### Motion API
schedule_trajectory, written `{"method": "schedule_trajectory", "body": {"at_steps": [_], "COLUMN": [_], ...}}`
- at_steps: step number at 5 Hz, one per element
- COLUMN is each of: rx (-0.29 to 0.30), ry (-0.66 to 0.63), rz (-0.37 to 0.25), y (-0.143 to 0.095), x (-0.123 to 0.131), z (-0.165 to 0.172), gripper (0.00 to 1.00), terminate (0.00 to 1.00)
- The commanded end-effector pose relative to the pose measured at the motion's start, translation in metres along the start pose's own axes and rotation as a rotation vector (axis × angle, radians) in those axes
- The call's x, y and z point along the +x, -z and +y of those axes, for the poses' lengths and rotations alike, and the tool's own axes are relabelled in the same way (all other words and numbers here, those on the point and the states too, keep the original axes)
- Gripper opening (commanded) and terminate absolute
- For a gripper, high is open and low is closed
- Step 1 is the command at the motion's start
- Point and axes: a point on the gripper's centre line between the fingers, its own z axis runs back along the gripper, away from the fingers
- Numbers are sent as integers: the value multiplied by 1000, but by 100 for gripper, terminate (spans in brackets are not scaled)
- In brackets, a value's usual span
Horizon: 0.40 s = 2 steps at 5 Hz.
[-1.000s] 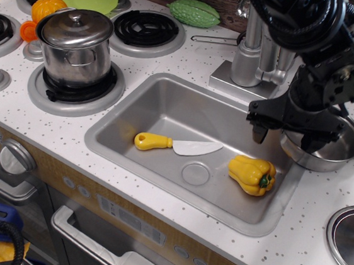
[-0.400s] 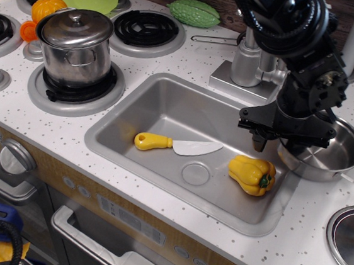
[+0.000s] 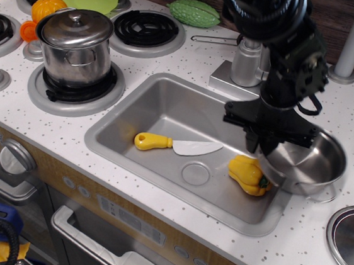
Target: Put pan in sink
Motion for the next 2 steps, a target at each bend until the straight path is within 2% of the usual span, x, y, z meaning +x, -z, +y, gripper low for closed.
{"method": "schedule_trajectory", "body": {"at_steps": [1, 2], "rx": [34, 60], "ry": [105, 174], "rz": [39, 51], "y": [-41, -37], "x": [0, -4], "z": [47, 72], "gripper": [0, 0], "terminate": [0, 0]}}
